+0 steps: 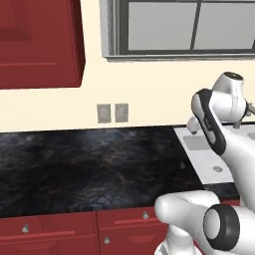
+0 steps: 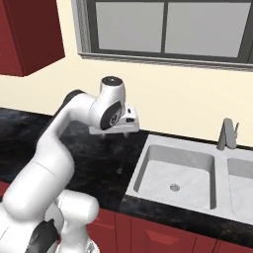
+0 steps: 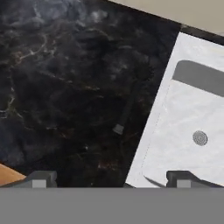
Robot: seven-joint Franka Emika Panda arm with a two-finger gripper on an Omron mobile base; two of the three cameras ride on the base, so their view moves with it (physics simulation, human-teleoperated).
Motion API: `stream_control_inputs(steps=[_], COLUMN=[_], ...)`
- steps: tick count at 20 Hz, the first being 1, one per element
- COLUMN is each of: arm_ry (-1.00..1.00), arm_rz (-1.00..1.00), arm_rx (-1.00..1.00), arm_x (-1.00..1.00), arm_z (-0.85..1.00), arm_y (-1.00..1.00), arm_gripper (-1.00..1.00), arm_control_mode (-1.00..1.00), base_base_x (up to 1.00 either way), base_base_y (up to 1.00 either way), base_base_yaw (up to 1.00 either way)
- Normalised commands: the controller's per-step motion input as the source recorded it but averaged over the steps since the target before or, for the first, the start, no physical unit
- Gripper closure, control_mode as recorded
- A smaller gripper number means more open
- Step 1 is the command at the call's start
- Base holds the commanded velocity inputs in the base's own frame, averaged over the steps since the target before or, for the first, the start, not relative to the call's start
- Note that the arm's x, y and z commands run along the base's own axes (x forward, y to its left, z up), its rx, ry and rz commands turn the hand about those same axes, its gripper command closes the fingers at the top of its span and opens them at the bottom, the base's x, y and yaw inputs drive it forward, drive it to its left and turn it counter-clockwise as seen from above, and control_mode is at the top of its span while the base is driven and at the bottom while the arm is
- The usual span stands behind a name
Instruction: Grab the spray bottle from the cabinet, then place it next to the cutting board for sanitizing. Then grab the dish brush from the countertop next to the sink and place it next to the cutting board.
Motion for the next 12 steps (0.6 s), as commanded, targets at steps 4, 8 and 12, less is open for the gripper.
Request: stream_control_inputs(steps=[4,8,12], arm_ry=[0.42,0.21,0.02], arm_rz=[-0.42,-0.21,-0.12], arm_rx=[-0.07,0.00,0.02], arm_x=[0.08,0.13,0.16], arm_z=[-0.52,-0.46,-0.43], arm_y=[0.00,0.00,0.00], arm_gripper=[-1.00,-1.00,-1.00], arm_control_mode=[-1.00,-1.00,-1.00], base_base_x=[0.00,0.00,0.00], base_base_y=[0.00,0.00,0.00], base_base_yaw=[0.00,0.00,0.00])
